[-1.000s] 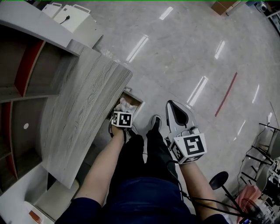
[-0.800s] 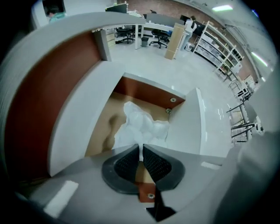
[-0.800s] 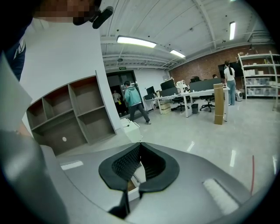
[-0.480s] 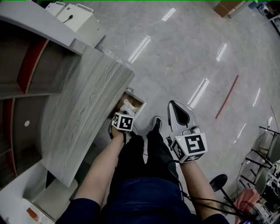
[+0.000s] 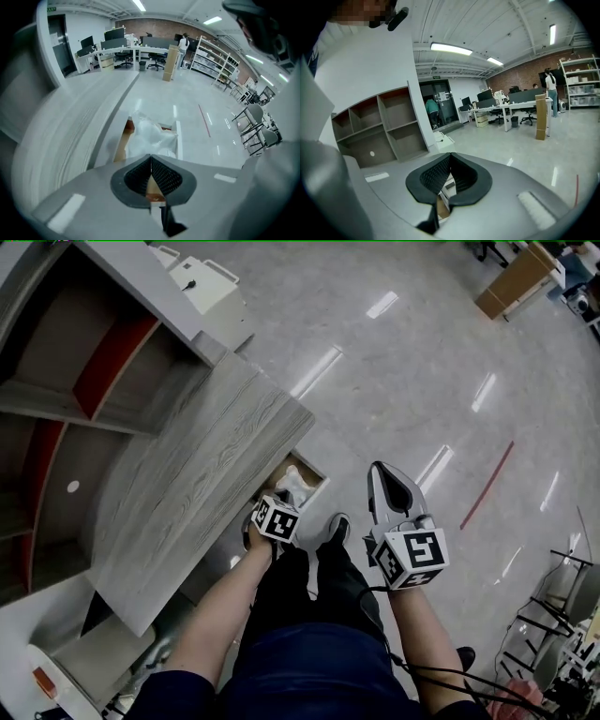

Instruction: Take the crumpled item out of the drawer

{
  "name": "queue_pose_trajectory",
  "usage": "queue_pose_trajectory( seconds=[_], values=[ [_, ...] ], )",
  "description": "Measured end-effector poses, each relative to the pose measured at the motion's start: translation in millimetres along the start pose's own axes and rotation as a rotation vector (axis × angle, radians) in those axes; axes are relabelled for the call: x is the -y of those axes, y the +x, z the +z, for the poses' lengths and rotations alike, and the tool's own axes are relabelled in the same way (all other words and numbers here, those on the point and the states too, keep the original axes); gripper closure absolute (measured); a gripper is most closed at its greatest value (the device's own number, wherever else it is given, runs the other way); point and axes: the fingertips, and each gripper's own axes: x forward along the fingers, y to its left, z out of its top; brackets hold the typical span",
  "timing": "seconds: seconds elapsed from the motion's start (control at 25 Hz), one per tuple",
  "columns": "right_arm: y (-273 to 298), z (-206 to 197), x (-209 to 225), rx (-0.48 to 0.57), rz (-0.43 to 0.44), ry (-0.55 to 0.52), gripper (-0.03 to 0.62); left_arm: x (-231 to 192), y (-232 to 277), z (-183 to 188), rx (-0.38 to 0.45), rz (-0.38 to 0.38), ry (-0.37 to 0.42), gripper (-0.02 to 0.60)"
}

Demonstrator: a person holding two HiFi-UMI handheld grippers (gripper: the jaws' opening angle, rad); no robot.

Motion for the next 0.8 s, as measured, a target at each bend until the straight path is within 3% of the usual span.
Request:
queue_pose_trajectory(
  seconds=[0.32, 0.56, 0.8],
  values=[
    [11.3, 42.3, -32.8, 0.05, 0.065, -0.062, 0.588, -2.7, -62.6, 22.2, 0.13, -0.021, -0.023, 0.577],
    [27.9, 69.2, -61.4, 0.087, 0.125, -0.1, 0.588, -42.7, -111.0, 43.1, 0.241, 0.029, -0.082, 0.577],
    [41.5, 87.3, -94.5, 0.099, 0.178, -0.15, 0.588, -94.7, -118.0, 40.7, 0.234, 0.03, -0.147, 0.577]
  ],
)
